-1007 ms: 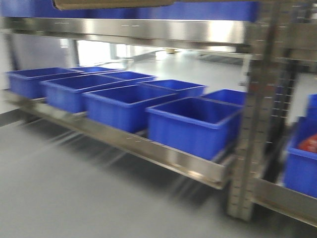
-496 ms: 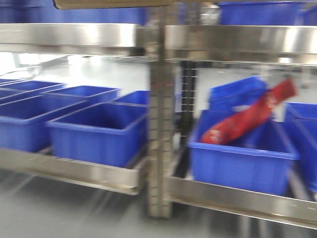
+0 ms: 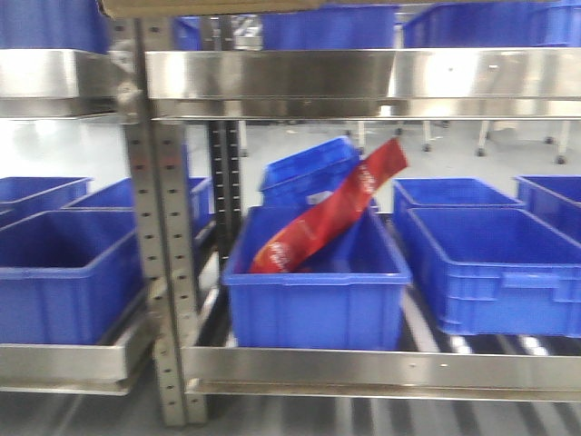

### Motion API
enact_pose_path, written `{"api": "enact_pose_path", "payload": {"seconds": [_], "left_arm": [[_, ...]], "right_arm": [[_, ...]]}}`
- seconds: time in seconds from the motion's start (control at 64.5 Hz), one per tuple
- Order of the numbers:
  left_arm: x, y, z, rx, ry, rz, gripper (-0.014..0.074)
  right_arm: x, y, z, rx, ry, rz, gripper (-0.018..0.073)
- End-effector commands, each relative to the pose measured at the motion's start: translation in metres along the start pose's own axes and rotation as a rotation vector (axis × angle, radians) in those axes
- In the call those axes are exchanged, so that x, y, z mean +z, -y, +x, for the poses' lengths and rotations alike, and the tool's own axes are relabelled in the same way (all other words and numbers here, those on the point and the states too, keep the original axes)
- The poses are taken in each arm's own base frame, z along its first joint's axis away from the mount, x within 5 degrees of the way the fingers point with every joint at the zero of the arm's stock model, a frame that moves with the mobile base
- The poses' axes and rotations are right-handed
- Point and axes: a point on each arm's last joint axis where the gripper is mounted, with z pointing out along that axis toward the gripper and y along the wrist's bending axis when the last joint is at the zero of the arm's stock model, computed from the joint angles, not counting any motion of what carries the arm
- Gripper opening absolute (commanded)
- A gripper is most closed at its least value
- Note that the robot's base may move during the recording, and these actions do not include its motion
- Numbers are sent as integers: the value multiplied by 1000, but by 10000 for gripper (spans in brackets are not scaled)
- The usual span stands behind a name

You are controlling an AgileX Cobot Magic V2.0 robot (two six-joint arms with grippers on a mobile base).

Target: Stack two boxes on right shelf middle

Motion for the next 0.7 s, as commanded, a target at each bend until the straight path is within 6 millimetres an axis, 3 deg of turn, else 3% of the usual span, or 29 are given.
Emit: {"api": "enact_pose_path", "payload": {"seconds": [0.0,0.682], "left_arm": [[-14,3,-5,1,67,37,-111],[-14,3,-5,1,67,37,-111]], "right_arm": [[-5,3,-6,-20,60,32,-155],[-5,3,-6,-20,60,32,-155]]}}
